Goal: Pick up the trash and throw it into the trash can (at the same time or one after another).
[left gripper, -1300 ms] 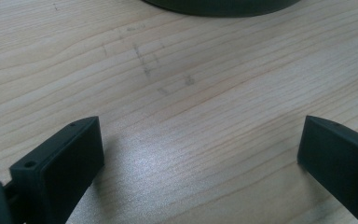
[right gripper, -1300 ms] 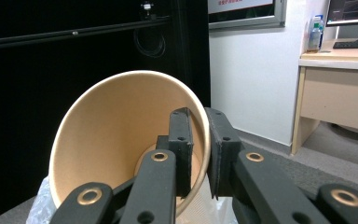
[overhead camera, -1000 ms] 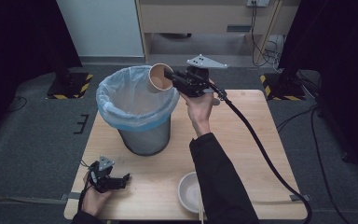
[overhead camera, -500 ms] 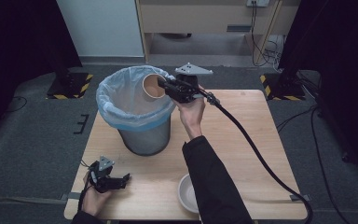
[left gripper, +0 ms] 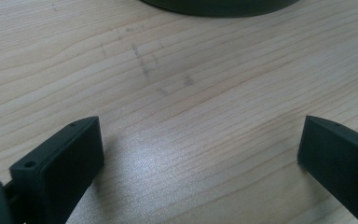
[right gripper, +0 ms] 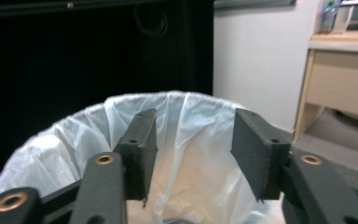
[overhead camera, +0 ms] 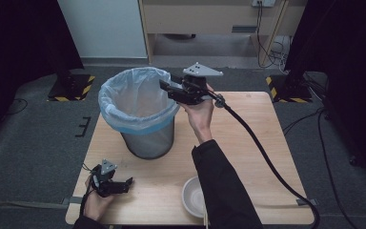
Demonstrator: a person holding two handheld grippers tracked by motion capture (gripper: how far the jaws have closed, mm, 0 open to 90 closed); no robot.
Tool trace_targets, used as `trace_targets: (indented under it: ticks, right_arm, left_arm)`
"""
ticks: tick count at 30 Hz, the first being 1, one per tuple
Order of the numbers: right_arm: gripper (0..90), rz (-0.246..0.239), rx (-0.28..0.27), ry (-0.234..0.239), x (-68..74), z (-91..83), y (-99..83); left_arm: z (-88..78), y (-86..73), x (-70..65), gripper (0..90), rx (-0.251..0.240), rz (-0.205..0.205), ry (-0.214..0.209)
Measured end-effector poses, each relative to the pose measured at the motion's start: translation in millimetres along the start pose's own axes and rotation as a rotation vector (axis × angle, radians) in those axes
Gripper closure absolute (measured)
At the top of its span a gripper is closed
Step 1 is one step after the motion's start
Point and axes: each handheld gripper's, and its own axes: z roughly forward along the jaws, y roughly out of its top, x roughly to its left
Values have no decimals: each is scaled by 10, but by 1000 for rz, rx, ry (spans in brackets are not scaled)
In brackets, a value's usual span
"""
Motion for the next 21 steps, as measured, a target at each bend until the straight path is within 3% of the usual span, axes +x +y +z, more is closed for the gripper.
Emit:
trace_targets:
  ticks: [4,12,15,18,19,20,21]
  right_arm:
    - [419,6,-29,-6,-48,-162,72]
    - [282,-8,-77,-66,-209,-732,34]
    - [256,-20,-79,-92,-275,-1039,-150]
    - [253,-5,-83,-93,-302,-1159,-271]
    - [246,21,-71,-92,-336,-1286,-458]
    - [246,21,-71,-92,-336,-1286,-458]
    - [244,38,-60,-94,-374,-1375,-616]
  left_arm:
    - [0,0,0,0,0,0,0]
    - [-2,-2,-7,0,0,-1,0]
    - [-2,-2,-9,0,0,-1,0]
    - [-2,-3,-11,0,0,-1,1]
    - [-3,-3,-15,0,-1,-2,2]
    - [-3,-3,-15,0,-1,-2,2]
    - [-3,-4,-17,0,-1,-2,2]
